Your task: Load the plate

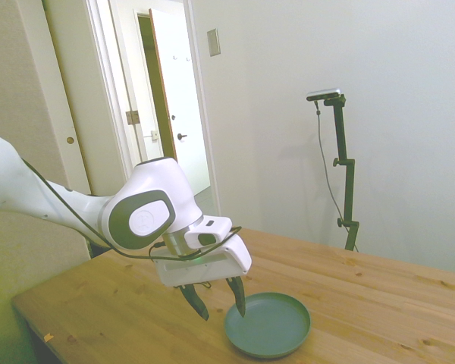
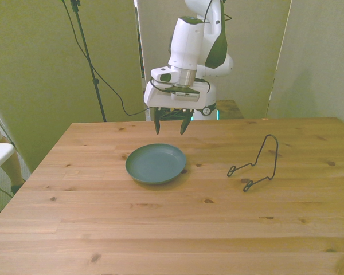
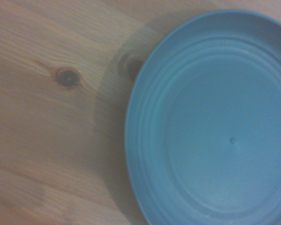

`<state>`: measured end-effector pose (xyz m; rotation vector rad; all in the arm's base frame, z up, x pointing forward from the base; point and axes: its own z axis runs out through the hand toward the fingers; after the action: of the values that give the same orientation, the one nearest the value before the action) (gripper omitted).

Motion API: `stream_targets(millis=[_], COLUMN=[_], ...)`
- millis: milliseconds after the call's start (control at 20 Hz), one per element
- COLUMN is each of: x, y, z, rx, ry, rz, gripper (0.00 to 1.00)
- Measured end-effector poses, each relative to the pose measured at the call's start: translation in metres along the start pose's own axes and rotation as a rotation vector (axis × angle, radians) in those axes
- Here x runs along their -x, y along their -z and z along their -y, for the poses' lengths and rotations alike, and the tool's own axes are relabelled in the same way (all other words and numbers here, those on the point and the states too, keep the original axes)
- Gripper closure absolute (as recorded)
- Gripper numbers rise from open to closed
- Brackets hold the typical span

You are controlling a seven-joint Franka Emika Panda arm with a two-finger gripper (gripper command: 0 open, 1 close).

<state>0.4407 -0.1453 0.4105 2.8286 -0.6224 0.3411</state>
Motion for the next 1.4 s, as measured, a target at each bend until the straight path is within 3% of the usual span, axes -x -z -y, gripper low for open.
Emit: stream_targets(millis=[350,800,850,1400], x=[0.029,0.035,0.034,0.016], y=[-0.035,-0.054,-0.055,-0.064], z=[0.023,0.024,0.024,0.013], rx=[0.04,0.093,0.095,0.112], ry=[0.048,0.045,0.043,0.026], rz=[-0.079,-0.167,-0.172,-0.172], gripper=[0.0,0.0,1.0,1.0])
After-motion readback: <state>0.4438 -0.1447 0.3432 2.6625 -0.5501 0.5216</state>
